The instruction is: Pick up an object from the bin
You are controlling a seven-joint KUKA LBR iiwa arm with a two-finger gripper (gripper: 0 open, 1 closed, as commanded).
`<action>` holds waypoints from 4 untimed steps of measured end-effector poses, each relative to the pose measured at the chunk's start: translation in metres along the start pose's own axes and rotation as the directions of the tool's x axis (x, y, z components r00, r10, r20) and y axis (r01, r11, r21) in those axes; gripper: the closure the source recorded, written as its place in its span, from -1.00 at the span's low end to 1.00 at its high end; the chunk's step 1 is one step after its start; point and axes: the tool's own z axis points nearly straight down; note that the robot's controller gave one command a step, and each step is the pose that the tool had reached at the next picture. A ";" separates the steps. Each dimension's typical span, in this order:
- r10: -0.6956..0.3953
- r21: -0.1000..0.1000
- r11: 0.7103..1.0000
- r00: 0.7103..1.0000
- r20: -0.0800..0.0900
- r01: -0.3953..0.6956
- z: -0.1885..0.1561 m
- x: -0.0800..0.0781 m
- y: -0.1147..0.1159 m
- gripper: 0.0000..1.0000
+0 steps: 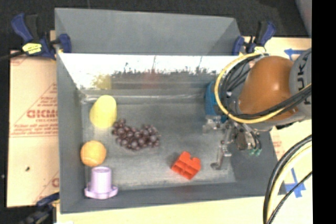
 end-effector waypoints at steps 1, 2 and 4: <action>0.222 -0.002 0.975 0.975 -0.003 -0.222 0.074 0.024 0.052 -1.00; 0.128 0.001 0.992 0.992 0.005 -0.128 0.013 0.022 0.052 -1.00; 0.026 0.002 1.000 1.000 0.001 -0.026 0.074 0.015 0.083 -1.00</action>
Offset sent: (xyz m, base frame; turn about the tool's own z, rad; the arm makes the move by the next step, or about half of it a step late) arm -0.0235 0.0534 -0.0139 0.1280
